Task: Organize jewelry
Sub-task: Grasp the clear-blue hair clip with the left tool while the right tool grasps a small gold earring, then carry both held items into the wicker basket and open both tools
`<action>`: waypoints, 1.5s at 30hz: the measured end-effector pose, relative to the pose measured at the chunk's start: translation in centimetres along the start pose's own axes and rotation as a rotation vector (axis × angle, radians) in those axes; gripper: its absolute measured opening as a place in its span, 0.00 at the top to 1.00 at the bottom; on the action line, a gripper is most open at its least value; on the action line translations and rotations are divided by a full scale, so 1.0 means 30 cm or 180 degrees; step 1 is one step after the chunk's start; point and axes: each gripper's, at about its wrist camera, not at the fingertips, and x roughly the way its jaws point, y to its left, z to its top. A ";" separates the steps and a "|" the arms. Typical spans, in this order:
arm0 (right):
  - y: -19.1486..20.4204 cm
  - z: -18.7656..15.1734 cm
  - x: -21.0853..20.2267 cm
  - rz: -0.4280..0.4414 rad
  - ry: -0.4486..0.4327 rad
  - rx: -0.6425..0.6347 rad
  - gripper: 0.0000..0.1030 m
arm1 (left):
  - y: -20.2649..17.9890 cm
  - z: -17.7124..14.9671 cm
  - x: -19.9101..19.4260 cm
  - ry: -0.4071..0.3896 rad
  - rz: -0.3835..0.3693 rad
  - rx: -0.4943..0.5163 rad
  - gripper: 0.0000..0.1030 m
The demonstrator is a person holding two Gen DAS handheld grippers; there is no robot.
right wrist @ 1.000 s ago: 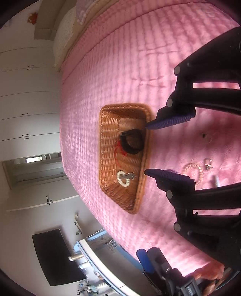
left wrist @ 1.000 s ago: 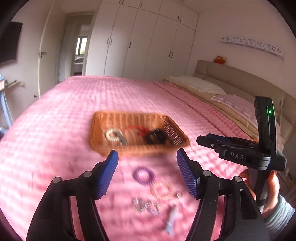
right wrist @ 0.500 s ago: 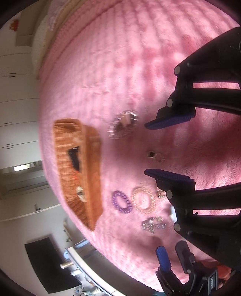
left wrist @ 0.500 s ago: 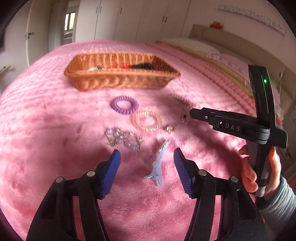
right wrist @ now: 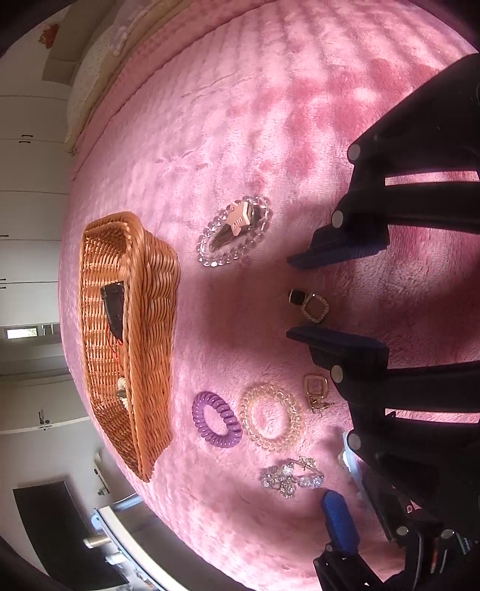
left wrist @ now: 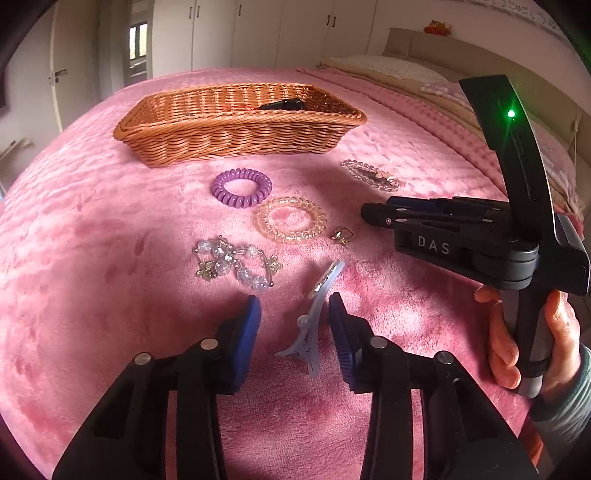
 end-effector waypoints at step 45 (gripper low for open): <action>-0.046 -0.011 -0.022 0.0403 -0.0071 0.0216 0.77 | 0.044 -0.016 -0.005 -0.0208 -0.0129 -0.0226 0.91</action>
